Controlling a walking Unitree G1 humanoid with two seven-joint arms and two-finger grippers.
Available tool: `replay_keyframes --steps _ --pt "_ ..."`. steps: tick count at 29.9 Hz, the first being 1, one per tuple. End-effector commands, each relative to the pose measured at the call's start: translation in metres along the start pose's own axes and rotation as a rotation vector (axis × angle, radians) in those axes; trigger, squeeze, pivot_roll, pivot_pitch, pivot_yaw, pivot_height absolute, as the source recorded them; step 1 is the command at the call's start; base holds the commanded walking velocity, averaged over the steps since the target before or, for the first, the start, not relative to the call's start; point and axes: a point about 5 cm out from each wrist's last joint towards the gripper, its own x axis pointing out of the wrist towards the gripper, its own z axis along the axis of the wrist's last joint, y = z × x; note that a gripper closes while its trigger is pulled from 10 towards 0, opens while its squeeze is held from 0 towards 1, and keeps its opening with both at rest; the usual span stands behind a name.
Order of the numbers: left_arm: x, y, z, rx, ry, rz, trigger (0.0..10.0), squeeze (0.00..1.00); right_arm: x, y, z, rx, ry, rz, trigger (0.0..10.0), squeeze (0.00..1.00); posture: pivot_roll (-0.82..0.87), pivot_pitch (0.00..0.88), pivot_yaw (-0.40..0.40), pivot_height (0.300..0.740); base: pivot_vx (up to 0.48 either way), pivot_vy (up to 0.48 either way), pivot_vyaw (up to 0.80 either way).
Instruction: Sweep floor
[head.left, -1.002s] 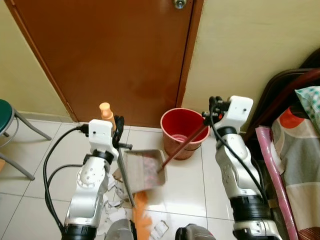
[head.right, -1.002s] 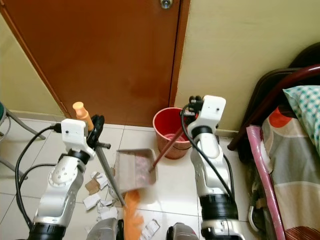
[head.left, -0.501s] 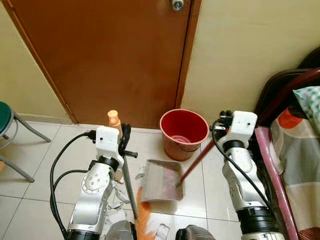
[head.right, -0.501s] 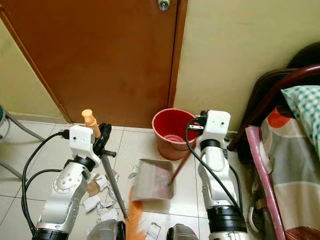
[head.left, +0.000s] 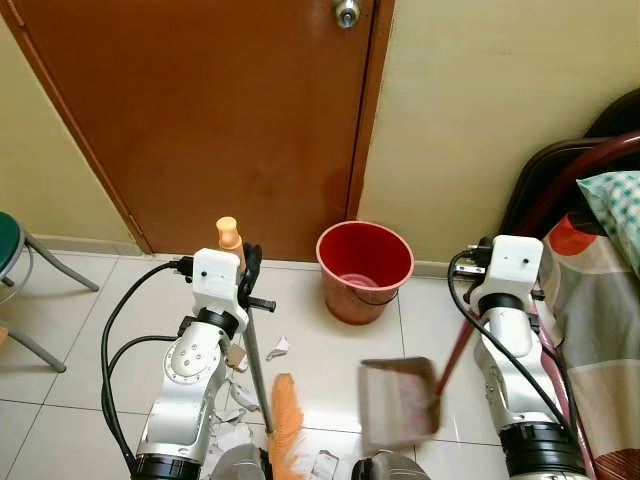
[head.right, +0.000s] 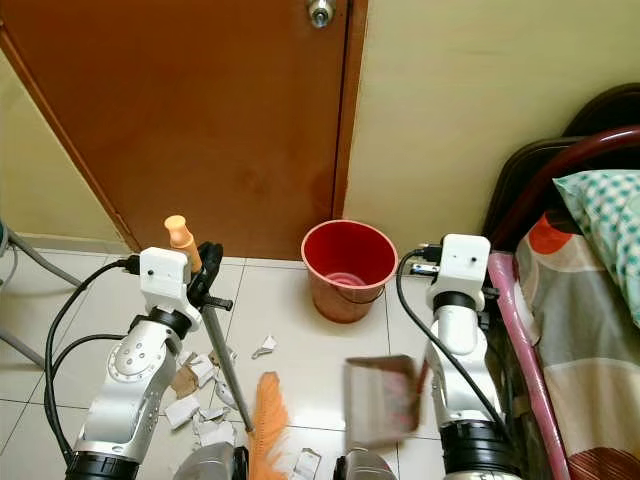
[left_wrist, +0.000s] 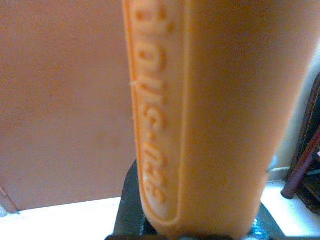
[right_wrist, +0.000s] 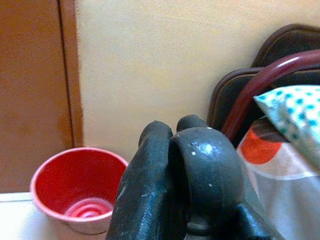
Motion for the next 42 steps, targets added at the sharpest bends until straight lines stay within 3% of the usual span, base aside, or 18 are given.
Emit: replay_keyframes --steps 1,8,33,42 --pt "0.004 -0.002 0.008 0.017 -0.049 -0.008 10.0 0.00 0.003 0.002 0.005 0.003 -0.027 0.002 10.0 0.00 -0.05 0.000 -0.007 0.740 0.000 0.000 0.00" --pt "0.004 -0.004 0.009 0.015 -0.052 -0.015 10.0 0.00 0.003 0.005 0.001 0.020 -0.010 0.010 10.0 0.00 -0.05 0.001 -0.005 0.740 0.000 0.000 0.00" --pt "0.009 -0.003 0.009 0.012 -0.054 -0.015 10.0 0.00 0.015 0.012 0.010 0.028 -0.031 0.031 10.0 0.00 -0.04 0.003 -0.012 0.740 -0.248 0.000 0.00" --pt "0.009 0.000 0.016 0.026 -0.069 -0.013 10.0 0.00 0.019 0.011 0.019 0.009 -0.069 0.014 10.0 0.00 -0.07 0.058 -0.007 0.740 -0.110 0.000 0.00"
